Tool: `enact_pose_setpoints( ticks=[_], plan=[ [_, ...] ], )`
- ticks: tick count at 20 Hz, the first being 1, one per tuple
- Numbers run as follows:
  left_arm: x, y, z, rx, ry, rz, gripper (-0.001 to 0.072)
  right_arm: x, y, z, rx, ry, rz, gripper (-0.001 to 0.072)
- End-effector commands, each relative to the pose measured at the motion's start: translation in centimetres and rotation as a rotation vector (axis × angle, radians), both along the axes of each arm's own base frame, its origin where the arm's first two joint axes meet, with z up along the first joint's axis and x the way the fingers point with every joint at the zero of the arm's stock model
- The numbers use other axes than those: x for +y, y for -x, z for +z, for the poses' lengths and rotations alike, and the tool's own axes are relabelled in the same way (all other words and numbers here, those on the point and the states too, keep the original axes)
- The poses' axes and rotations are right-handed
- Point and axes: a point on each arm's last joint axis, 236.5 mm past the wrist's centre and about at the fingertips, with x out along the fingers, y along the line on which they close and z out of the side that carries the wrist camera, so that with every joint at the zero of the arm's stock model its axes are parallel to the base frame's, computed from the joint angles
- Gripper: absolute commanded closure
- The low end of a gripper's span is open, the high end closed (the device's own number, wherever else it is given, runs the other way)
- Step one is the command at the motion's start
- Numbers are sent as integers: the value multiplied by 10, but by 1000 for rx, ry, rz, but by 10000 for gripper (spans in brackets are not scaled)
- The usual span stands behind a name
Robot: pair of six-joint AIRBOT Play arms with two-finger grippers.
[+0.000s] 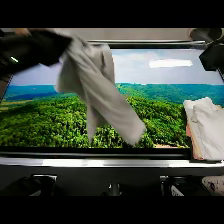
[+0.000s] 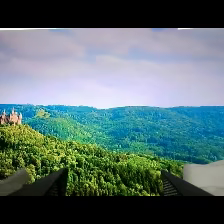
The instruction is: Fold the shirts.
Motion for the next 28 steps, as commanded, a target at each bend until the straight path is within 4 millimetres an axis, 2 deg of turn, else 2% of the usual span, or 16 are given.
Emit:
enact_pose_setpoints(
  ticks=[1, 3, 5, 6, 7, 8, 10, 12, 14, 15, 16, 18, 20, 21, 24, 28],
  plan=[
    [-12, -4, -156, 297, -160, 73, 680, -3, 38, -31, 180, 15, -2, 100],
    [-13, -4, -269, 526, -227, 130, 680, 0, 32, -80, 349, 19, 6, 100],
    [-17, 6, -344, 699, -291, 136, 679, 13, 18, -142, 513, -11, 41, 100],
    [-21, 10, -366, 776, -305, 132, 652, 23, 14, -171, 590, -40, 65, 98],
    [-23, 10, -373, 823, -313, 116, 386, 34, 16, -198, 672, -77, 93, 94],
    [-20, 4, -367, 834, -319, 105, -1, 45, 22, -220, 760, -111, 124, 61],
    [7, -19, -334, 784, -369, 72, -12, 55, 41, -249, 888, -135, 177, 25],
    [56, -30, -306, 776, -414, 86, -10, 53, 63, -276, 991, -136, 172, 25],
    [105, -12, -310, 865, -458, 103, 3, 60, 93, -305, 1097, -173, 191, 26],
    [122, 4, -324, 933, -467, 108, 3, 70, 109, -319, 1142, -217, 215, 26],
    [129, 20, -341, 995, -455, 109, 4, 79, 123, -330, 1178, -258, 248, 26],
    [118, 51, -378, 1099, -376, 91, 3, 94, 147, -349, 1234, -334, 289, 26],
    [103, 63, -408, 1109, -314, 91, 3, 103, 163, -364, 1272, -388, 303, 26],
    [100, 59, -415, 1094, -282, 114, 3, 102, 169, -371, 1286, -388, 292, 26],
    [103, 40, -415, 1040, -239, 163, 3, 101, 180, -386, 1303, -387, 288, 26],
    [99, 31, -437, 1070, -205, 195, 58, 102, 172, -394, 1260, -395, 266, 25]
  ],
)
